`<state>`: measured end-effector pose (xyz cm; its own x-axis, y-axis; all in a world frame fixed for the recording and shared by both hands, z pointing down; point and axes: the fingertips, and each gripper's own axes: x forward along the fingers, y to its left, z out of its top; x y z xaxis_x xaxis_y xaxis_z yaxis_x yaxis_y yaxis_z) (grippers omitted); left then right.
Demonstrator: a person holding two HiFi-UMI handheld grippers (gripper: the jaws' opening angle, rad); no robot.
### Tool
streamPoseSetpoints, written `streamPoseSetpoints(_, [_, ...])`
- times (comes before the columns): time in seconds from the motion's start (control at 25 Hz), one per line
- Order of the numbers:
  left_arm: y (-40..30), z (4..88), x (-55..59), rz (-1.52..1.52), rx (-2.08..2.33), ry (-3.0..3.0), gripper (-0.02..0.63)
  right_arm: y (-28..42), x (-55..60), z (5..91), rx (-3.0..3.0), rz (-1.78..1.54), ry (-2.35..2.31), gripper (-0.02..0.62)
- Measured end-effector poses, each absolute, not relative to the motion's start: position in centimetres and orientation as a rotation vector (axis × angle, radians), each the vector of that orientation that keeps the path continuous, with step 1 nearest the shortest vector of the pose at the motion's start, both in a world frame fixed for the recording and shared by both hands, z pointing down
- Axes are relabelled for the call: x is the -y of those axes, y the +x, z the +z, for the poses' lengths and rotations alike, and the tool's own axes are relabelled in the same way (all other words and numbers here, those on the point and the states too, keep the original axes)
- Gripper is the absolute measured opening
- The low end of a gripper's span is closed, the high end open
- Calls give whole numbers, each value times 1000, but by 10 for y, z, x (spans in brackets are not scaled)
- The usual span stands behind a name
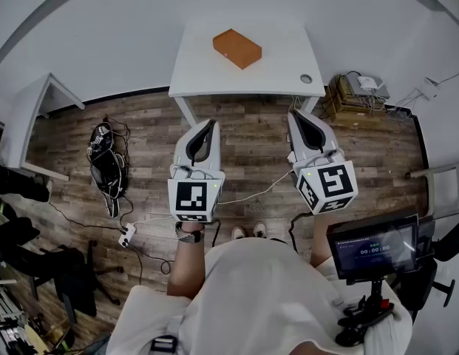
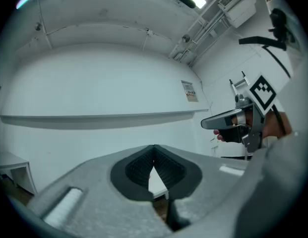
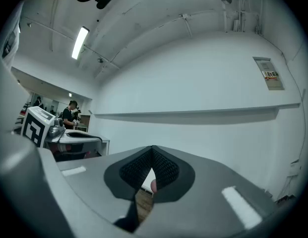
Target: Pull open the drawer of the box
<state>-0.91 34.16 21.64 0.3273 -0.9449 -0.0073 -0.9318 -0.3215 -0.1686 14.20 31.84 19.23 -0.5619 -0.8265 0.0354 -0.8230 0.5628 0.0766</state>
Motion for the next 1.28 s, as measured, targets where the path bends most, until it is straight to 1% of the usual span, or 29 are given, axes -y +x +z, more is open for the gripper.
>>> streamPoseSetpoints(0.36, [-12,212,-326,-80,-1747,-2471,5,143,-308,193,2726,-57,1471,0])
streamPoseSetpoints(0.64, [-9,222,-320,-142,-1716,-2499,5,140,-306,196,2700,-27,1468,0])
streamPoseSetpoints(0.88, [-18,227,-341,-203,-1702,-2496,5,131,-326,195,2684,-34,1510,0])
streamPoseSetpoints(1.28, [-32,234,-349,-205,-1707,-2507,5,117,-336,202,2680,-17,1509,0])
